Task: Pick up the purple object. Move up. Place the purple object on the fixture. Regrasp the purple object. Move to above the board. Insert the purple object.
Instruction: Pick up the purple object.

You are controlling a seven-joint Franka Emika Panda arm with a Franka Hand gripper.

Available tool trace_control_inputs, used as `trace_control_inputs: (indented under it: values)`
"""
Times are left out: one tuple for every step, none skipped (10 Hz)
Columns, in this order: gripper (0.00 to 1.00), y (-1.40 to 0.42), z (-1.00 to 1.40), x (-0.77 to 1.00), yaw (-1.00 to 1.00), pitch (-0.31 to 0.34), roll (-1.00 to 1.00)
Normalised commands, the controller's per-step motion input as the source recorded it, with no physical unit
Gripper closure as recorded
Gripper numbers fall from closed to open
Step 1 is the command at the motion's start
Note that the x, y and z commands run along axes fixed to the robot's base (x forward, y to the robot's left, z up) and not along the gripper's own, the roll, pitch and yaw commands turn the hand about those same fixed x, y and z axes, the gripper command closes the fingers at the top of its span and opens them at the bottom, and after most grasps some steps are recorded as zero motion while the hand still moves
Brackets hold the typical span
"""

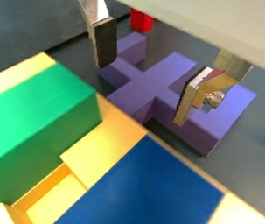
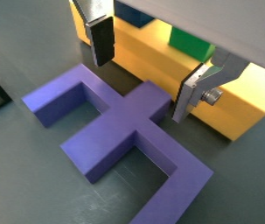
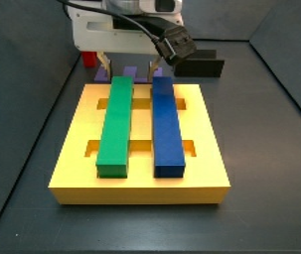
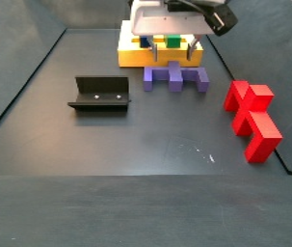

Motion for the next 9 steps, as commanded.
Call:
trace_control_inputs:
  values:
    - [0.00, -0.08, -0.29, -0.03, -0.02, 0.000, 0.03]
    - [0.00, -0.07, -0.30, -0.07, 0.00, -0.023, 0.00]
    - [0.00, -0.01, -0.30, -0.12, 0.00, -0.041, 0.00]
    - [0.00, 0.00, -0.31, -0.13, 0.00, -0.044, -0.01]
    - [0.00, 0.00, -0.25, -0.13, -0.03, 0.000, 0.00]
    - [0.00, 0.00, -0.20, -0.11, -0.05, 0.000, 0.00]
    - [0.00, 0.00, 0.00, 0.00, -0.08, 0.000, 0.01]
    - [0.00, 0.00, 0.00, 0.00, -0.14, 0.020, 0.01]
    - [0.00, 0.00, 0.00, 0.00, -0.21, 0.026, 0.00]
